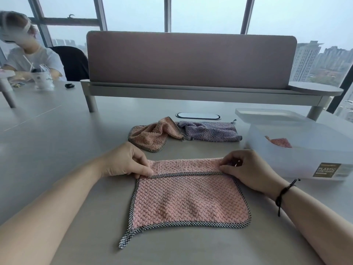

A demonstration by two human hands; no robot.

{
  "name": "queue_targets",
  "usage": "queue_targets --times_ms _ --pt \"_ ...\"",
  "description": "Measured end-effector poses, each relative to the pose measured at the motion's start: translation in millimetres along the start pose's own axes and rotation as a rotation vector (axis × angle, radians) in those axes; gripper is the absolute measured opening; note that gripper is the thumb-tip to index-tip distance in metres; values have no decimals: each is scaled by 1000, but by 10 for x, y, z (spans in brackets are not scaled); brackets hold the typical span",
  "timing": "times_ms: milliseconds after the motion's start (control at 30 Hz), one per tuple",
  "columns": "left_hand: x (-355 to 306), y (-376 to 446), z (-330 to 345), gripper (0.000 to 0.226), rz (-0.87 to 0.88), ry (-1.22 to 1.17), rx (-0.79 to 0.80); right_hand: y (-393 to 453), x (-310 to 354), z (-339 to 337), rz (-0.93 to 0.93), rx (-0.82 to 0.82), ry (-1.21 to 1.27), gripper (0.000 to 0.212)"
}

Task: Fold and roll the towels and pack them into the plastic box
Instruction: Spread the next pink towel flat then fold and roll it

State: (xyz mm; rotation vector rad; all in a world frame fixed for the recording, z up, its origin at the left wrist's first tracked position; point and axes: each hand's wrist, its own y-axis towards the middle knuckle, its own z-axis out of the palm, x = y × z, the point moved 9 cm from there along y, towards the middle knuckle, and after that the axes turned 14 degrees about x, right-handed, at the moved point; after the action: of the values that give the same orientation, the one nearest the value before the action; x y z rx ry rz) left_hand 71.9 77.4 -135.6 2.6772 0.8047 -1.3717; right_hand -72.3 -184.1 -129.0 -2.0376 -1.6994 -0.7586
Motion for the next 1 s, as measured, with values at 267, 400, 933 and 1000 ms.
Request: queue_targets --times_ms 267,400,933,1000 --pt "-38 5 -27 18 4 100 -92 -55 61 -31 23 -66 -118 8" --pt "-152 -94 -188 12 -86 415 -401 -157 231 -88 59 -171 -305 13" --pt "-341 292 801 83 -103 773 177 -127 598 819 -107 449 -528 101" --pt "-306 276 772 84 -106 759 184 -125 567 804 -103 469 -543 101"
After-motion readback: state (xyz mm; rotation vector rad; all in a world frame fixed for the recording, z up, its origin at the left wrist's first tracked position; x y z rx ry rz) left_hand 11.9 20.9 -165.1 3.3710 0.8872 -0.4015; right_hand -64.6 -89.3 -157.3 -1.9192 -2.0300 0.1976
